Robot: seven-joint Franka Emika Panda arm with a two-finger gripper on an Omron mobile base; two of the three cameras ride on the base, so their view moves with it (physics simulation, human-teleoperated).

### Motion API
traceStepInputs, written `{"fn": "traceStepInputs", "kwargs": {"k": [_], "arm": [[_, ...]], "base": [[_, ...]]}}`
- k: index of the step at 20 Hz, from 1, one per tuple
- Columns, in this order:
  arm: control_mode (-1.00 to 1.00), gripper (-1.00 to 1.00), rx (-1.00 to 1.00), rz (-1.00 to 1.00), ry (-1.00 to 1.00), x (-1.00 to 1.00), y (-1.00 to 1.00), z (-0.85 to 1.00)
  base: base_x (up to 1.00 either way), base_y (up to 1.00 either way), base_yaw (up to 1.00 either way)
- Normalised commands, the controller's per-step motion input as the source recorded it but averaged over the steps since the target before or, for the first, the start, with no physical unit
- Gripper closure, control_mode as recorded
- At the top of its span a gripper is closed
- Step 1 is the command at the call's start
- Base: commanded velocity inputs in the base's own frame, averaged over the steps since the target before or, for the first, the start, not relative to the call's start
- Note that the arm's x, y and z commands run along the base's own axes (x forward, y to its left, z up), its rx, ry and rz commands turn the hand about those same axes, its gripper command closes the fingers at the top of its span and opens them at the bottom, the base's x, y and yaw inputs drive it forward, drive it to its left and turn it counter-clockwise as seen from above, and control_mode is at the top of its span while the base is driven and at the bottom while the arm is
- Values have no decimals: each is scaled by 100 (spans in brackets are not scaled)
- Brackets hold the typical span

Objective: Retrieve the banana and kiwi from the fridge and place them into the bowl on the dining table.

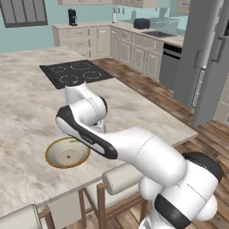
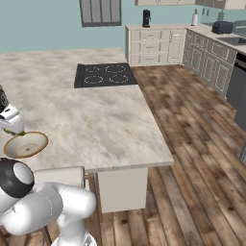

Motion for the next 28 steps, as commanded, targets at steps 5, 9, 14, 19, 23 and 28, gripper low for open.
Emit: {"fn": "traceStepInputs", "kwargs": {"k": [5, 9, 14, 19, 23, 28], "arm": [[-100, 100, 0, 0, 12, 35, 26, -52], [-100, 100, 0, 0, 0, 18, 39, -62], [-100, 100, 0, 0, 0, 22, 37, -34], [-100, 100, 0, -1, 0, 11, 17, -10], [-100, 100, 0, -5, 0, 18, 0, -1], [-100, 100, 0, -6, 0, 30, 0, -14]], "base": [[0, 0, 0], [0, 0, 0], [0, 0, 0], [0, 0, 0], [0, 0, 0], [0, 0, 0]]}}
